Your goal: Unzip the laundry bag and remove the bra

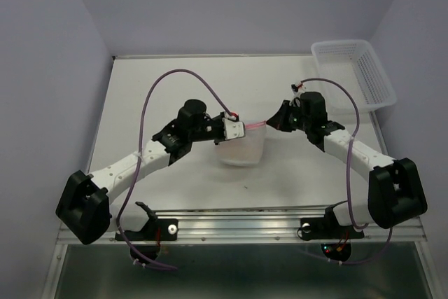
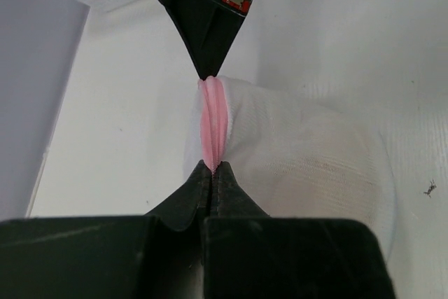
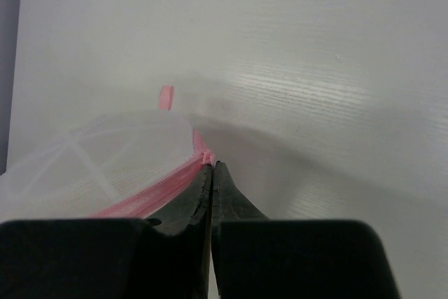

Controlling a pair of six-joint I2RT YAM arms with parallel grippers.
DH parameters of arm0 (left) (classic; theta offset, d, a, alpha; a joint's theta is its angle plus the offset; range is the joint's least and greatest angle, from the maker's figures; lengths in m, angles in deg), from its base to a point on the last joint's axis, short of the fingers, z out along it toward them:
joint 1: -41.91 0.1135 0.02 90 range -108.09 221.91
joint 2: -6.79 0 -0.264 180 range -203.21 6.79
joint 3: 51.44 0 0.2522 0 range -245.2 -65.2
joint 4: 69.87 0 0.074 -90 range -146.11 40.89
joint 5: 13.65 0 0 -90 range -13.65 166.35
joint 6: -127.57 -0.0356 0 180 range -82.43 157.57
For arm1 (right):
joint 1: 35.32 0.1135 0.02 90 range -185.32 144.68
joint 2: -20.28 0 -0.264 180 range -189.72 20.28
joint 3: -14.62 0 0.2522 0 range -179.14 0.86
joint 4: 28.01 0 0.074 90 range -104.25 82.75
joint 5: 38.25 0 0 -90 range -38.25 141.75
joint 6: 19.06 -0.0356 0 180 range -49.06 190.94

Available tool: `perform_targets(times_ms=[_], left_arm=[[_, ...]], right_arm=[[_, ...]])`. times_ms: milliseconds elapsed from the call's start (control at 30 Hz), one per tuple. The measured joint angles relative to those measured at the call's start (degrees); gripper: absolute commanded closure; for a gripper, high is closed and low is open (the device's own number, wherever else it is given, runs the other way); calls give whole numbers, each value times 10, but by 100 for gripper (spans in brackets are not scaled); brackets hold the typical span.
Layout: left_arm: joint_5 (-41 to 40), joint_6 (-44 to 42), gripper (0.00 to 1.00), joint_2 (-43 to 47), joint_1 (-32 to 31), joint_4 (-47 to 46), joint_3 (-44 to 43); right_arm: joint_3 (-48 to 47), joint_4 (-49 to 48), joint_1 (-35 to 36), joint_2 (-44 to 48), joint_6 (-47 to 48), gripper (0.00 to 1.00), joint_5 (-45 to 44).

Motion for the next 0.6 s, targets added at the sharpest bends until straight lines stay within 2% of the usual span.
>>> perform_targets(times_ms=[33,133,300,500,533,567,600], left_arm=[[-5,2,91,0,1,-2,7],[-16,31,85,-5,1,-18,14],[-29,103,85,-44,1,-55,3],[-110,170,95,-125,-2,-103,-24],[-130,179,93,-142,-2,-108,-39],[-155,192,84,-169,-2,-110,-64],[-161,194,83,-176,-2,-112,-70]], right_arm=[[4,-4,0,-3,3,99,6],[7,-8,-5,5,17,99,7],[7,-6,-23,67,40,99,-16],[7,-2,-30,142,58,99,-20],[7,-1,-30,147,61,99,-21],[7,1,-30,151,64,99,-24],[7,0,-30,153,66,99,-26]])
